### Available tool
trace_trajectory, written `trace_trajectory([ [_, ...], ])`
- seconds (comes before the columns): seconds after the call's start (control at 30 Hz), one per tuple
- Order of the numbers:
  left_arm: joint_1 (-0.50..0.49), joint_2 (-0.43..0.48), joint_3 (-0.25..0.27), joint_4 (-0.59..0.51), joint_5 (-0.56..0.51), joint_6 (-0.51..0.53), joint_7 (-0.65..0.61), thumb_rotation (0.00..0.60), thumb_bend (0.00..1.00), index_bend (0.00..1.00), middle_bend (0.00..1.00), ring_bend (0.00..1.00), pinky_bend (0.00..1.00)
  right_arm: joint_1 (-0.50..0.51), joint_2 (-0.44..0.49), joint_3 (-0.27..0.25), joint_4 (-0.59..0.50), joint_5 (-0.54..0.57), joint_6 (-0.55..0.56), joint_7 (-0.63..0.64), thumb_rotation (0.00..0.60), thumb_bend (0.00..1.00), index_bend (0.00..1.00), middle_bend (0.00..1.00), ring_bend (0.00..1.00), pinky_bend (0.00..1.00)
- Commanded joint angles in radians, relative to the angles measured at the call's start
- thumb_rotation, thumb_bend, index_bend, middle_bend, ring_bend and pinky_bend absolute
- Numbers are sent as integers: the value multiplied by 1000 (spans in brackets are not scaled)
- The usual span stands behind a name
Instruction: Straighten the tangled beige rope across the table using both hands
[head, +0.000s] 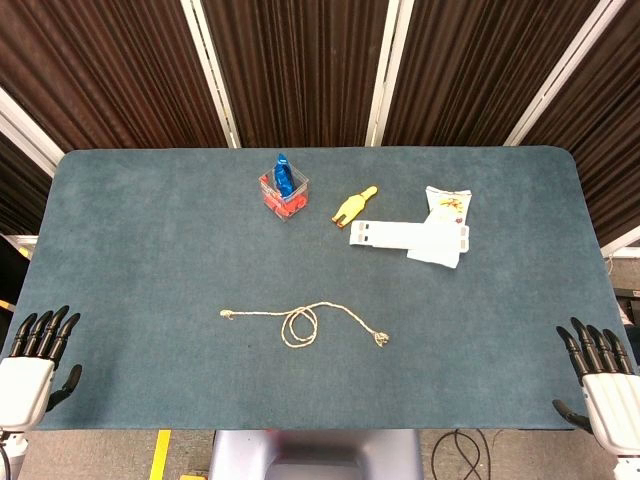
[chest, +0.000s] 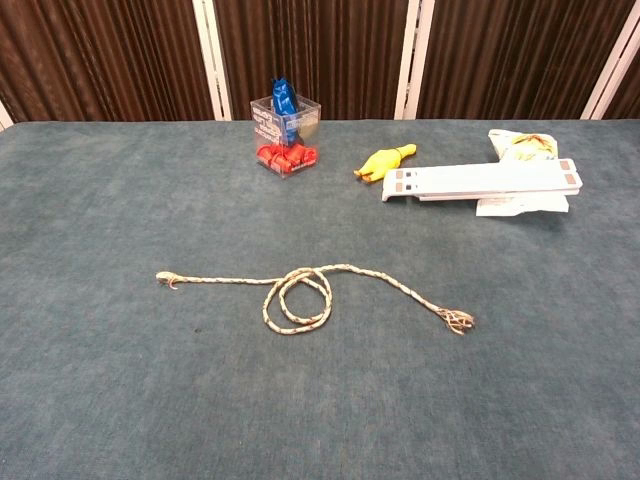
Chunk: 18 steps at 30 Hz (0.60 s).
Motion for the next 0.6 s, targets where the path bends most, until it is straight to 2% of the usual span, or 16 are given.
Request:
trace_trajectory([
  [0.03,-1,-1,2,1,2,-2,-1,600,410,0,0,0,29,0,-1,1,0,1,0,-1,600,181,0,0,0,0],
  [0.23,-40,-22,10,-2,35,-50,-10,600,409,0,0,0,29,6,-13,0,-1,-8,-9,-25,600,181,0,0,0,0],
  [0.37,-120,-46,8,-12,70,-142,-45,600,409,0,0,0,29,12,-24,3,-3,-5,-20,-47,600,182,0,0,0,0],
  [0.47,-188,-94,-25,4,44,-233,-46,600,408,4,0,0,12,22,-28,10,-8,4,-36,-67,600,182,0,0,0,0],
  [0.6,-265,-180,-74,60,-18,-341,-8,600,409,88,0,0,3,36,-32,20,-16,18,-57,-94,600,181,0,0,0,0],
])
